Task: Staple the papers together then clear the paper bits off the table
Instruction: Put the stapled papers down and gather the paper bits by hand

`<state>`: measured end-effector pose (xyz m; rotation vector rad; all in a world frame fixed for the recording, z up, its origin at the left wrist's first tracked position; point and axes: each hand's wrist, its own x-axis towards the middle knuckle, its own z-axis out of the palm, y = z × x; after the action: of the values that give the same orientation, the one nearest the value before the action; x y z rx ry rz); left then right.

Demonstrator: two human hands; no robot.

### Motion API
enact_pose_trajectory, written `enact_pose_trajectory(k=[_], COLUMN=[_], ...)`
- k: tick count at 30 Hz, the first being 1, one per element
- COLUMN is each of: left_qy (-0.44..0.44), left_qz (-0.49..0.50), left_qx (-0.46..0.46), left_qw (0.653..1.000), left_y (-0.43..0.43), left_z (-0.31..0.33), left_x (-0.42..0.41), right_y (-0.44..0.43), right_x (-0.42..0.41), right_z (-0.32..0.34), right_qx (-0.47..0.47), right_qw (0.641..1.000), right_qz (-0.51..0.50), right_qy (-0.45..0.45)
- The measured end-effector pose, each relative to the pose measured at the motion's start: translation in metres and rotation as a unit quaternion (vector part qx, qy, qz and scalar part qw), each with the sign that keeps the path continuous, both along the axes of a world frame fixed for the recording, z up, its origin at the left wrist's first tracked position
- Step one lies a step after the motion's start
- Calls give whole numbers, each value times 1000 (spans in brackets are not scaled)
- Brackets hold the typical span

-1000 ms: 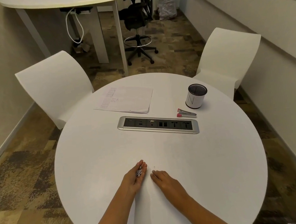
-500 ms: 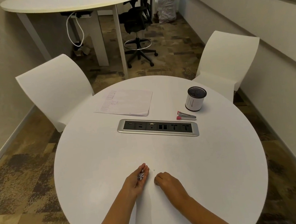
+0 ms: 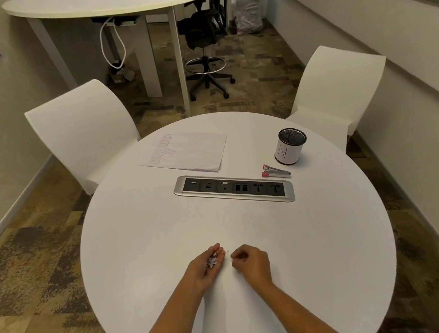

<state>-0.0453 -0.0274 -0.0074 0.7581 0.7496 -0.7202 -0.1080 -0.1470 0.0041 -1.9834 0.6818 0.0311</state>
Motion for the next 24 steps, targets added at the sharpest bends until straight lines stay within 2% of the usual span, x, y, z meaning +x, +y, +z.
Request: enact_pose_trajectory(k=[2,4,7,10,13,18,21,24], left_qy=[6,14,21,24,19,17,19,15], left_qz=[0,-3,-11,-1,-3,0,19,35], left_qx=[-6,-17,-14,-30,-39,-50,-43,-40], left_qw=[1000,1000,1000,999,999,999,999,998], left_y=[-1,-1,-3,-6,-5,-1,1,5], left_z=[2,4,6,7,10,15,17,19], left_x=[-1,-3,-5,-9,-8,-4,-3,-4], right_y=[-4,-2,10,17,19,1,-19,-26], right_x=[8,15,20,19,19,24,23,20], right_z=[8,15,25,27,26,25,15,0], right_qx=[144,175,65,-50,-76,-4,-83,-156], right_qw=[987,984,997,992,988,994,993,978], right_qz=[-67,-38,45,108,120,26,37,132], right_qy=[13,5,-24,-32,-58,-103,-76,-47])
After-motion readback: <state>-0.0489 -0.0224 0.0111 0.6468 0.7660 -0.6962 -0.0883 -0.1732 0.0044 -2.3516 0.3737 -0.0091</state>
